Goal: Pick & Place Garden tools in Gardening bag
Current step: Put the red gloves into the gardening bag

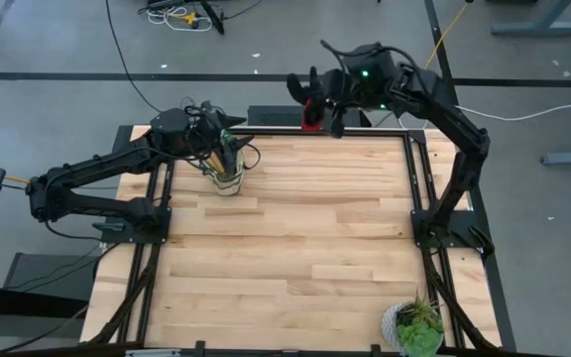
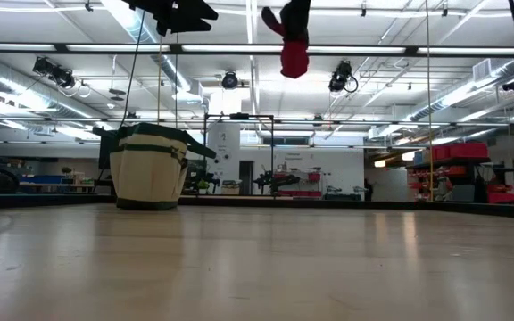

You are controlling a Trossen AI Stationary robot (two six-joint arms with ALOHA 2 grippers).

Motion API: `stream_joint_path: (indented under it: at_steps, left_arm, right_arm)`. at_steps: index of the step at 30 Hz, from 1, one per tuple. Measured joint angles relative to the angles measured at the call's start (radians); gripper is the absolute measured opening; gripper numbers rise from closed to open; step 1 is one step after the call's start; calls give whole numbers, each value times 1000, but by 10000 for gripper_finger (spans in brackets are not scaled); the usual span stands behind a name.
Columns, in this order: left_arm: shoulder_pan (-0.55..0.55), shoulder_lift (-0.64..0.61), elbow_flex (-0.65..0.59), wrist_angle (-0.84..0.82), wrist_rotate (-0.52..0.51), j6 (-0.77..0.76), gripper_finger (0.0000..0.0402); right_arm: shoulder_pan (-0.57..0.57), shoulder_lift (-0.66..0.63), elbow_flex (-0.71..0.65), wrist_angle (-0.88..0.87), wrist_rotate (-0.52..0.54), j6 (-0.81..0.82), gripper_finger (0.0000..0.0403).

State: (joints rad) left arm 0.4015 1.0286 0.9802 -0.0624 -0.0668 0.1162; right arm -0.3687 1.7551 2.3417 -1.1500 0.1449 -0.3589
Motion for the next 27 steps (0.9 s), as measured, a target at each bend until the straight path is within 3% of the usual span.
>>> stream_joint_path:
  at_steps: [10, 27]
  left_arm:
    - [0, 0, 0, 0, 0, 0, 252]
    - [0, -3, 0, -1, 0, 0, 252]
  right_arm:
    - [3, -15, 0, 26, -132, 115, 0]
    - [85, -15, -3, 98, -144, 145, 0]
